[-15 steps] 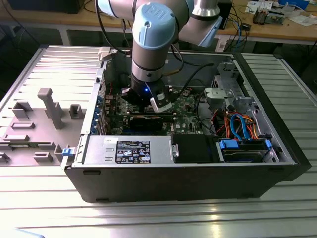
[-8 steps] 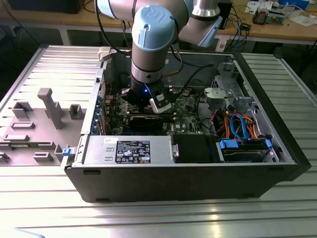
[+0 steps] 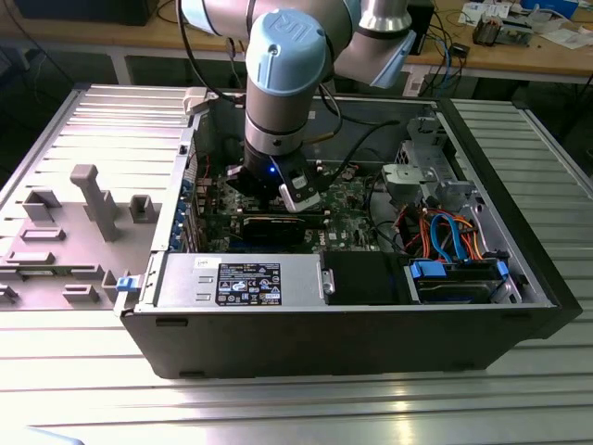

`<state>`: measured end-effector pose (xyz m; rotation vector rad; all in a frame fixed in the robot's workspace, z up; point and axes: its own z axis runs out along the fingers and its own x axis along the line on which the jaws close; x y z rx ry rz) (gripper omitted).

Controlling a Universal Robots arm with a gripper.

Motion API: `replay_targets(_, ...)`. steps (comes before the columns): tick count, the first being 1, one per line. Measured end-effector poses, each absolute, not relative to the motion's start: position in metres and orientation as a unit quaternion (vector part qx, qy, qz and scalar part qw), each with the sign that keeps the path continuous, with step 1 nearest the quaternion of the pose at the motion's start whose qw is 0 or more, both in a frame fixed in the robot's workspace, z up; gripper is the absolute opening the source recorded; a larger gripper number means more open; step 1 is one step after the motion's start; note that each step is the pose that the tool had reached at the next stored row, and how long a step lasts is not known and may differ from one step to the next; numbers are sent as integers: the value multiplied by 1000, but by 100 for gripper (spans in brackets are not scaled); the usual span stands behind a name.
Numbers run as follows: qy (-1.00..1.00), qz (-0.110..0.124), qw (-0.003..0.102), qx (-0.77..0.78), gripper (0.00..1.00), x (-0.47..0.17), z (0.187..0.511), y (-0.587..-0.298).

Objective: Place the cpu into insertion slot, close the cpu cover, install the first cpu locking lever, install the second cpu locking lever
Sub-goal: 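Install the second cpu locking lever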

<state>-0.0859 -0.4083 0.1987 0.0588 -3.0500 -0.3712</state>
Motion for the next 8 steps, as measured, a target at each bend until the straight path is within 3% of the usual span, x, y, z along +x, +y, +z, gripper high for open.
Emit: replay_targets(8, -992, -123, 34, 19, 11, -87, 203, -406)
